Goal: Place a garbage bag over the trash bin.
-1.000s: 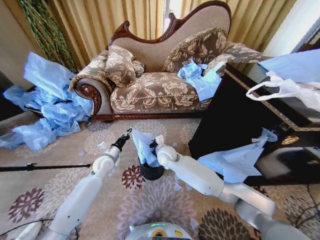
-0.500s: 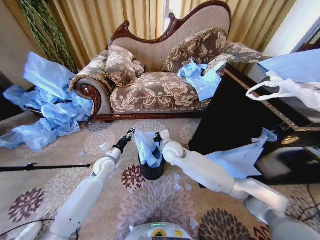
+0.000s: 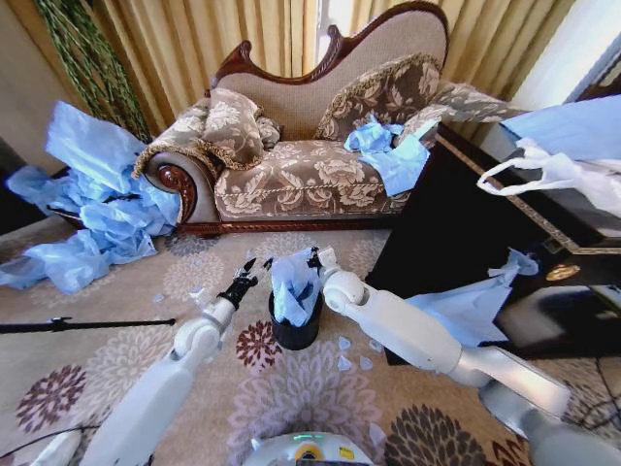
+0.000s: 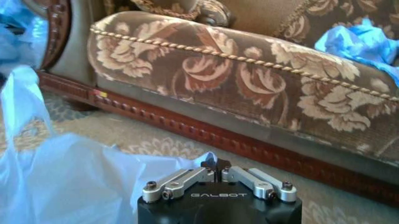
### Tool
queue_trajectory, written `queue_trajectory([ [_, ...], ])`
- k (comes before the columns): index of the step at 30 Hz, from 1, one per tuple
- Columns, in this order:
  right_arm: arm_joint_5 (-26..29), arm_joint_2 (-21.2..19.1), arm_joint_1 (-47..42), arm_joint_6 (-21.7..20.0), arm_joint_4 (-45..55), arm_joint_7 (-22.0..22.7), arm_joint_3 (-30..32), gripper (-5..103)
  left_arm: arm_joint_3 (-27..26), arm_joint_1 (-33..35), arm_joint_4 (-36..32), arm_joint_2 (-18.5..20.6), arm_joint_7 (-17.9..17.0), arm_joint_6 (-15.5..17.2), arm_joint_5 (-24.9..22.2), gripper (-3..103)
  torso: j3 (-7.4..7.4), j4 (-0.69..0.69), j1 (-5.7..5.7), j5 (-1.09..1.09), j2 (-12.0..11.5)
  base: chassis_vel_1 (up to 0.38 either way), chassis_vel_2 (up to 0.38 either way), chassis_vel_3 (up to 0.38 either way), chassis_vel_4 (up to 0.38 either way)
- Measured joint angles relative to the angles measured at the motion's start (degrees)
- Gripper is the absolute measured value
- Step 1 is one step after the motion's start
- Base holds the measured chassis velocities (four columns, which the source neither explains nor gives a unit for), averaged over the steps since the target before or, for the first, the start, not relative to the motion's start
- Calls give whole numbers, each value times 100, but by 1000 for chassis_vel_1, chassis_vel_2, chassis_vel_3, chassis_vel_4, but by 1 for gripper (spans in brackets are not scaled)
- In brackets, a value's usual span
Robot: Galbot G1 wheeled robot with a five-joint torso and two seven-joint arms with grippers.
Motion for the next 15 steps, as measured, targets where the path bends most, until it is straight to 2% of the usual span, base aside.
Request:
queue_trajectory([
  [2, 1, 19, -18, 20, -98, -36, 53, 0, -25, 176, -167, 34, -117, 62, 46, 99, 0, 0, 0, 0, 0, 0, 0, 0, 0],
  [4, 16, 44, -55, 55, -175, -63, 105, 0, -25, 357, -391, 66, -512, 319, 253, 100, 0, -1, 0, 0, 0, 0, 0, 0, 0],
  [5, 31, 52, -78, 66, -176, -70, 108, 0, 18, 415, -499, 77, -846, 521, 415, 100, 0, -1, 0, 0, 0, 0, 0, 0, 0],
  [6, 31, 52, -78, 66, -176, -70, 108, 0, 18, 415, -499, 77, -846, 521, 415, 100, 0, -1, 0, 0, 0, 0, 0, 0, 0],
  [7, 47, 58, -100, 71, -163, -81, 107, 0, 89, 437, -580, 77, -1196, 678, 556, 100, 0, 0, 0, 0, 0, 0, 0, 0, 0],
  [9, 65, 96, -143, 79, -124, -94, 66, 0, 333, 388, -740, 1, -2109, 1019, 771, 100, 0, -1, 0, -1, 0, 0, 0, 0, 0],
  [10, 65, 96, -143, 79, -124, -94, 66, 0, 333, 388, -740, 1, -2109, 1019, 771, 100, 0, -1, 0, -1, 0, 0, 0, 0, 0],
  [13, 76, 159, -146, 86, -105, -98, -19, 0, 655, 328, -1007, -169, -2712, 1345, 794, 100, 0, -2, 0, -1, 0, 0, 0, 0, 0],
  [15, 78, 174, -133, 86, -101, -102, -43, 0, 758, 332, -1097, -186, -2839, 1400, 792, 100, 0, -2, 0, 0, 0, 0, 0, 0, 0],
])
